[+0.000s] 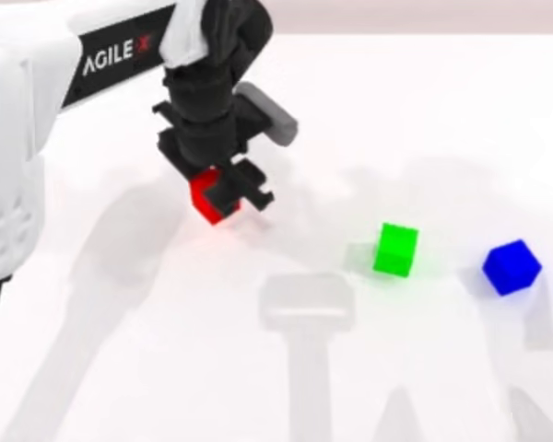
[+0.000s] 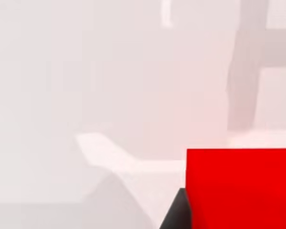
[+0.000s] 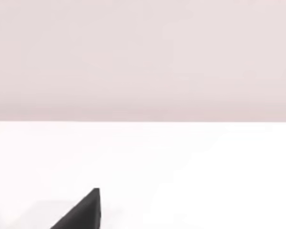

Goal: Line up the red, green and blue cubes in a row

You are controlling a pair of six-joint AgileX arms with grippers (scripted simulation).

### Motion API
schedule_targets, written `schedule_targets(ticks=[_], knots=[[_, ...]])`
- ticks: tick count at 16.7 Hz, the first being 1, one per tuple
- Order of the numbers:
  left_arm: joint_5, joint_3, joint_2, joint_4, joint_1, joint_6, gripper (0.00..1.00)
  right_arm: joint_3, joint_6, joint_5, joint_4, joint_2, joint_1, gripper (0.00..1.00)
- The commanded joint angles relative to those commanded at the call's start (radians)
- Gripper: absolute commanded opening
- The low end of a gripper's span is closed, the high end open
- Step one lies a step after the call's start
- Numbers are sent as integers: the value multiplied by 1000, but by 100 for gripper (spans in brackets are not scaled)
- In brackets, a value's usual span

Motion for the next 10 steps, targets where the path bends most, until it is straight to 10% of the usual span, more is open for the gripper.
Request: schedule_targets(ticks=[10], knots=[[2, 36, -44, -75, -8, 39, 0, 0, 0, 0, 0, 0, 0, 100]])
